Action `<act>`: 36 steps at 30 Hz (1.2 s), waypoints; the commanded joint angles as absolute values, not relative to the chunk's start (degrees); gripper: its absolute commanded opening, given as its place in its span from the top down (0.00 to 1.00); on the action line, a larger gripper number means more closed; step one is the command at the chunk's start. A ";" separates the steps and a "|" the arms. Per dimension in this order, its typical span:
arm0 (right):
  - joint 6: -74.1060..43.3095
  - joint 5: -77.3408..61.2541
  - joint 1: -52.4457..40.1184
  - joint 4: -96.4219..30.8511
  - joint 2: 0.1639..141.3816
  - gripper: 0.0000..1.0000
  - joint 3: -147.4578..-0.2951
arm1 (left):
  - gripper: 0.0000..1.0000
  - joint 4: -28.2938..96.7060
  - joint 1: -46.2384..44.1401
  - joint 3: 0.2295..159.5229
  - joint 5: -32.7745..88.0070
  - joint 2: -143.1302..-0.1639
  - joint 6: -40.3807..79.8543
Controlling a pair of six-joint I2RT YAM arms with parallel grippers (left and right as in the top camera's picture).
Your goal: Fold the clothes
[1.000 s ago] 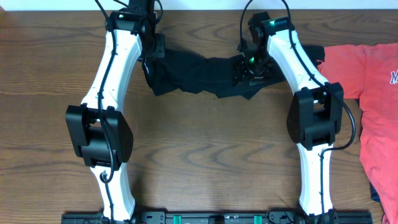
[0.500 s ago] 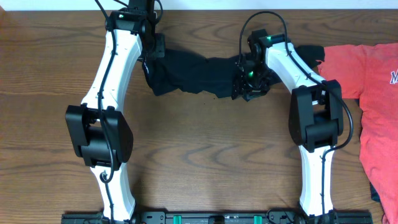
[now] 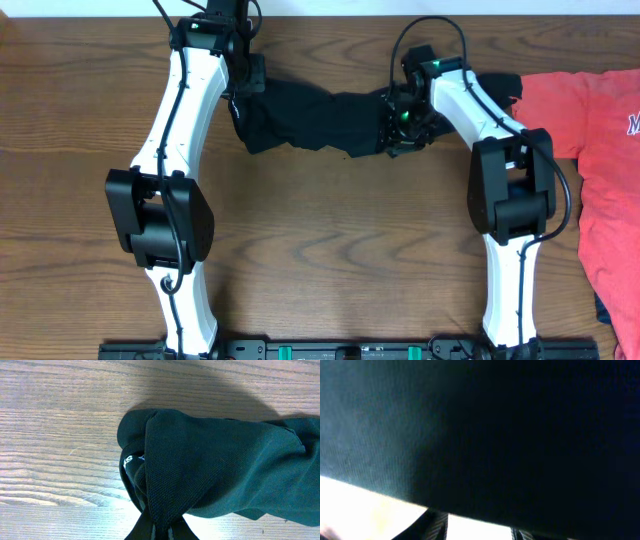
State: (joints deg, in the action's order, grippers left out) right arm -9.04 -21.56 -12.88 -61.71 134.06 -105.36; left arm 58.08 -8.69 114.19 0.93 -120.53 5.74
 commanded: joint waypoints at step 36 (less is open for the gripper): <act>-12.27 -15.86 -15.51 -54.19 135.33 0.65 -93.14 | 0.94 58.41 -7.99 114.50 0.82 -119.83 4.10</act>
State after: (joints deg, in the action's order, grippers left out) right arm -10.13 -18.39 -14.15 -54.28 130.43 -98.41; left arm 58.24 -8.67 114.19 0.95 -120.53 5.30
